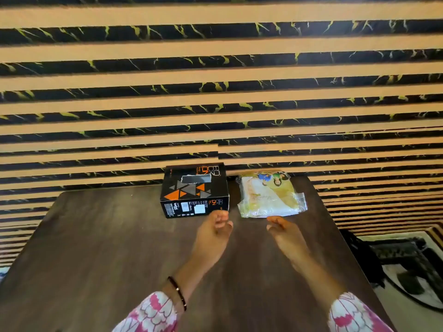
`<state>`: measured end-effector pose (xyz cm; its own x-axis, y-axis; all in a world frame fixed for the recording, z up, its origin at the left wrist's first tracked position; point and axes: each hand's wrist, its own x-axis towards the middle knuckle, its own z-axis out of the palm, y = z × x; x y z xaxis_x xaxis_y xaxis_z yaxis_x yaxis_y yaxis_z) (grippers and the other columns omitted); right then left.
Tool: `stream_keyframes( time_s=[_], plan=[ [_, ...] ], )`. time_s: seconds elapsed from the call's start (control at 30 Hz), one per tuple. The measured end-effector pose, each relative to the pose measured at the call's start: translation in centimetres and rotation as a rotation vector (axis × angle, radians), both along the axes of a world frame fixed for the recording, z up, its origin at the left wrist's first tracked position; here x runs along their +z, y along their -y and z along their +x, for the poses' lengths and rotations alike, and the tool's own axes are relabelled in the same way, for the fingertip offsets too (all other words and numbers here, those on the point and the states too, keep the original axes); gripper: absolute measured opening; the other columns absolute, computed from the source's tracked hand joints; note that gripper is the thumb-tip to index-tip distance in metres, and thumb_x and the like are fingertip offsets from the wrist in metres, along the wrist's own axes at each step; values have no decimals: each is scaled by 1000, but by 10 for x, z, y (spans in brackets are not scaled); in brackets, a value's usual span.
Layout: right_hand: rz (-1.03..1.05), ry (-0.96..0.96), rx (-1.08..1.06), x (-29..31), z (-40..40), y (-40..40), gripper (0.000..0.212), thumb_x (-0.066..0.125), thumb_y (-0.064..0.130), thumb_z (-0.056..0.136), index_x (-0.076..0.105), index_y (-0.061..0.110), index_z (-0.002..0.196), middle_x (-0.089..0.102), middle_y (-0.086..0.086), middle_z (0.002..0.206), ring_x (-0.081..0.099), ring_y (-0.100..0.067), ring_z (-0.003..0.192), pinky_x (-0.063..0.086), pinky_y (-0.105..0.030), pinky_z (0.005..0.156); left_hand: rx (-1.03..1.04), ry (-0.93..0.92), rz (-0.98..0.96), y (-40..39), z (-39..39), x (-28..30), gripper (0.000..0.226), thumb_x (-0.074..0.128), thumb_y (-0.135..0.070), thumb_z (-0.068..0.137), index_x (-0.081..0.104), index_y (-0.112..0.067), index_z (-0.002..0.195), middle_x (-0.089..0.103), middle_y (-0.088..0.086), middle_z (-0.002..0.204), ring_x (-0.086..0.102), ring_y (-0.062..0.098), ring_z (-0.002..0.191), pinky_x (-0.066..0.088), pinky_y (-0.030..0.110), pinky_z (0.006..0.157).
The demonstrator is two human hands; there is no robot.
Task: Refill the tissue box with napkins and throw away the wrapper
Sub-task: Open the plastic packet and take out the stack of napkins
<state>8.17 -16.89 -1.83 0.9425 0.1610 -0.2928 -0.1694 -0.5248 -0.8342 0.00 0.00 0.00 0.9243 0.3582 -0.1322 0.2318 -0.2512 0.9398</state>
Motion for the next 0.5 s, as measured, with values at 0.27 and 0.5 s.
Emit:
stream_keyframes(
  time_s=[0.27,0.5],
  plan=[
    [-626,312,195,-39,74,4,56,49,29,90,31,21,142,21,1,155,10,-20,145,15,-44,117,-264,-70,355,22,89,-28,53,53,-25,90,33,-16,138,39,5,141,47,19,121,44,17,91],
    [-851,317,340,-59,104,8,67,38,31,94,-2,16,147,1,-4,158,-5,-23,145,-6,-41,116,-544,-257,823,33,140,-56,73,47,-35,91,4,-13,146,2,6,157,-2,25,144,6,50,117]
  ],
)
